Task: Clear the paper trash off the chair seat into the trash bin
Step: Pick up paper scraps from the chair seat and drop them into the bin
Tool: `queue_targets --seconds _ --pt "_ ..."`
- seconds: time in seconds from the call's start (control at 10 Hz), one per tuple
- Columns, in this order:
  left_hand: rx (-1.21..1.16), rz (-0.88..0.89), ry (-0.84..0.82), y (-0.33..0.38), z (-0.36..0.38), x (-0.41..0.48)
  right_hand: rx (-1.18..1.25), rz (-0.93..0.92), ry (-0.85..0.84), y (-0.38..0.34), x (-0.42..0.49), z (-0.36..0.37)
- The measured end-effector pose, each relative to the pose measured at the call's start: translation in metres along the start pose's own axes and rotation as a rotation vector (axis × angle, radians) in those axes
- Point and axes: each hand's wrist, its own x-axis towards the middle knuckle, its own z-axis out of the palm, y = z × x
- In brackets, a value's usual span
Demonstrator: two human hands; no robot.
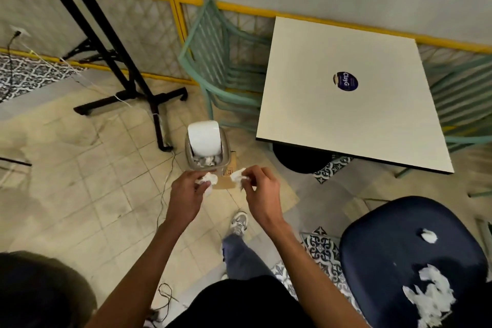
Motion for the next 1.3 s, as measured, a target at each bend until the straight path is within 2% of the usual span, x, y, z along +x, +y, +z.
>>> queue_targets --seconds 0.4,0.6,0.8,1.0,1.2,1.3 --pt "0.135 -0.191 -0.07 -0.043 0.029 0.137 0.071 0.179 -0.145 0.028 0.136 0.116" --pt "0.206 -0.145 -0.218 -0.072 0.064 0.184 -0.057 0.24 -0.22 0.06 0.171 0.168" --pt "0.345 -0.058 -0.425 -0.106 0.106 0.217 -0.181 0.231 -0.327 0.084 0.19 0.214" --pt "0.357 -0.126 -0.516 -0.155 0.147 0.244 -0.384 0.155 -0.467 0.104 0.207 0.259" --pt "0.544 -0.139 -0.655 -0.178 0.175 0.253 -0.403 0.127 -0.562 0.119 0.223 0.29" --pt "0.561 -0.165 -0.693 -0.196 0.188 0.255 -0.369 0.146 -0.6 0.137 0.224 0.317"
